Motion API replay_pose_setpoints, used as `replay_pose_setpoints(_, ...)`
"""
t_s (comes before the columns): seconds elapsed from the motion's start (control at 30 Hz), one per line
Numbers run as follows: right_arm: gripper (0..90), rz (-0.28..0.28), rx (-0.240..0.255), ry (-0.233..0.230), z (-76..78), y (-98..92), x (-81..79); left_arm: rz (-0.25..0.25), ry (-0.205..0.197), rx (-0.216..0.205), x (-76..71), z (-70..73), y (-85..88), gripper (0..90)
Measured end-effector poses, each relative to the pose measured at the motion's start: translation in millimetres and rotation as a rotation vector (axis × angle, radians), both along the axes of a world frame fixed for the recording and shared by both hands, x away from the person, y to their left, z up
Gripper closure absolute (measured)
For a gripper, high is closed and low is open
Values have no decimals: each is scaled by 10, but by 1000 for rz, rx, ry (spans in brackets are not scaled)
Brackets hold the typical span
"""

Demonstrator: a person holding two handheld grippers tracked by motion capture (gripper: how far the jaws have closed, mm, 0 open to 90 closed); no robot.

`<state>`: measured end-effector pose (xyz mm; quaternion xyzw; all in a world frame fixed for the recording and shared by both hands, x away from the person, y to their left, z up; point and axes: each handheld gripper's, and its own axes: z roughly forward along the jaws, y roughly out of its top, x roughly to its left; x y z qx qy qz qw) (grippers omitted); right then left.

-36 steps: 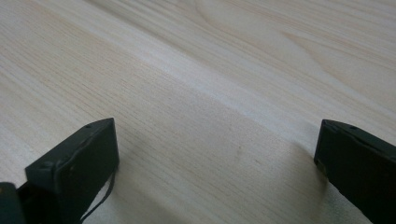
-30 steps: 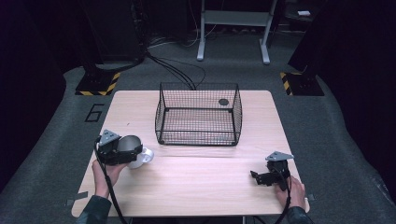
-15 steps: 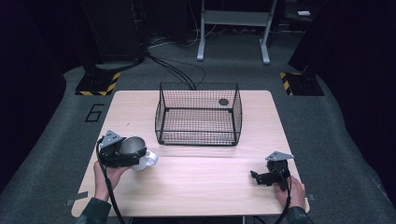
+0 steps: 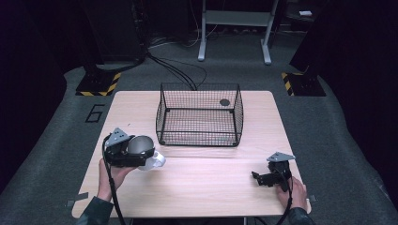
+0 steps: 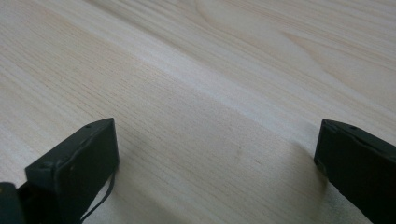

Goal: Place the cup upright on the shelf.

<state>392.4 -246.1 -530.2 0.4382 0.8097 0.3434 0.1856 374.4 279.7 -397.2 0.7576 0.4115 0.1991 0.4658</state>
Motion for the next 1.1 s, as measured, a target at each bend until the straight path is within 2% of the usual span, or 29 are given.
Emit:
replay_pose_setpoints(0.17,0,0,0,0,0,0,0,-36,-7,17,23,65,-110,63)
replay_pose_setpoints(0.47,0,0,0,0,0,0,0,-97,-26,20,95,193,-324,63)
replay_pose_setpoints(0.6,0,0,0,0,0,0,0,-129,-20,17,125,252,-419,63)
replay_pose_setpoints(0.7,0,0,0,0,0,0,0,-142,-33,19,158,285,-497,63)
replay_pose_setpoints(0.83,0,0,0,0,0,0,0,-169,-23,10,192,329,-588,63)
replay_pose_setpoints(1.1,0,0,0,0,0,-1,0,-200,-38,20,309,454,-772,63)
